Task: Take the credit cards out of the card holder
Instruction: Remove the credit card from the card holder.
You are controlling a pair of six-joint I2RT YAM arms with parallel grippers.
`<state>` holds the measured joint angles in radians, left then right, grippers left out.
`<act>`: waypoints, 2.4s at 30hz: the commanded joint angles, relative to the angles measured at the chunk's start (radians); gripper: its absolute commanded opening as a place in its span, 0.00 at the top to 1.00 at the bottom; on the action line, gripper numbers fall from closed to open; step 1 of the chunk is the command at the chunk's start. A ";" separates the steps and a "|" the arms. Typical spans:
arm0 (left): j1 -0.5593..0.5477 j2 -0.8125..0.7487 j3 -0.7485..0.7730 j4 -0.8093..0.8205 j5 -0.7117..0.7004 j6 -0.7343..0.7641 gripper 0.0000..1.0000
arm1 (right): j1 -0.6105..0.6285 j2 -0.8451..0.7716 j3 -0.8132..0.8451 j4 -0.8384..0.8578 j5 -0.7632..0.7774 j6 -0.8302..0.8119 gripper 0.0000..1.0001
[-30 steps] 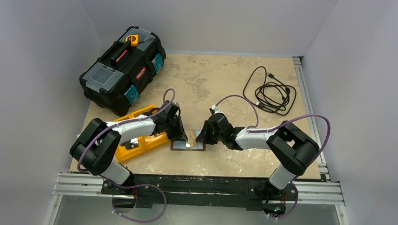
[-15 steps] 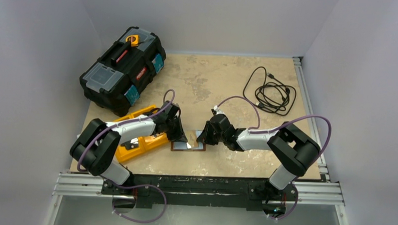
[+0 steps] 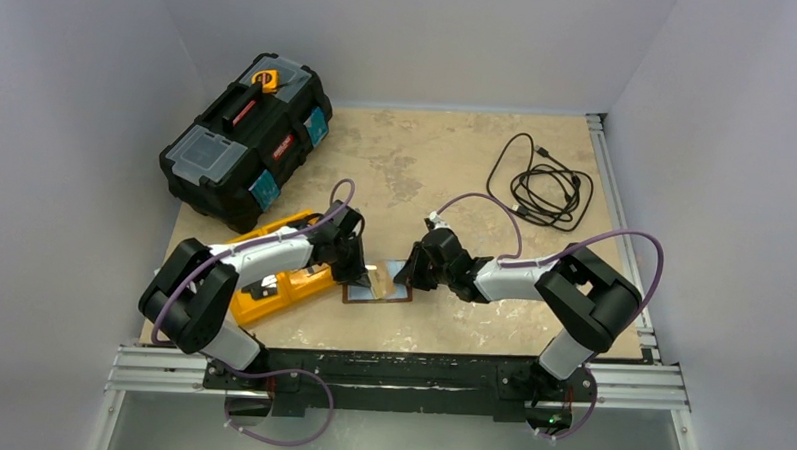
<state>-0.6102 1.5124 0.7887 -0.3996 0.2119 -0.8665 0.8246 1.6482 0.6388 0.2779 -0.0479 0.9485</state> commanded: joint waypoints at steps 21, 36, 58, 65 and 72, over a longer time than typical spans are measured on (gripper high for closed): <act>0.039 -0.056 -0.020 -0.043 -0.021 0.069 0.85 | -0.030 0.062 -0.051 -0.236 0.107 -0.075 1.00; 0.039 0.015 -0.033 0.028 0.005 0.054 0.65 | -0.030 0.076 -0.050 -0.224 0.100 -0.079 1.00; 0.039 -0.043 0.019 -0.065 -0.044 0.046 1.00 | -0.062 0.060 -0.095 -0.224 0.127 -0.074 1.00; 0.039 -0.121 0.032 -0.161 -0.078 0.101 1.00 | -0.087 0.043 -0.114 -0.224 0.134 -0.080 1.00; 0.038 -0.237 0.077 -0.300 -0.151 0.133 1.00 | -0.100 0.021 -0.123 -0.231 0.143 -0.090 1.00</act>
<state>-0.5762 1.3499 0.8017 -0.5766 0.1520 -0.7815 0.7525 1.6257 0.5888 0.3222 -0.0681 0.9428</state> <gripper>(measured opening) 0.018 0.003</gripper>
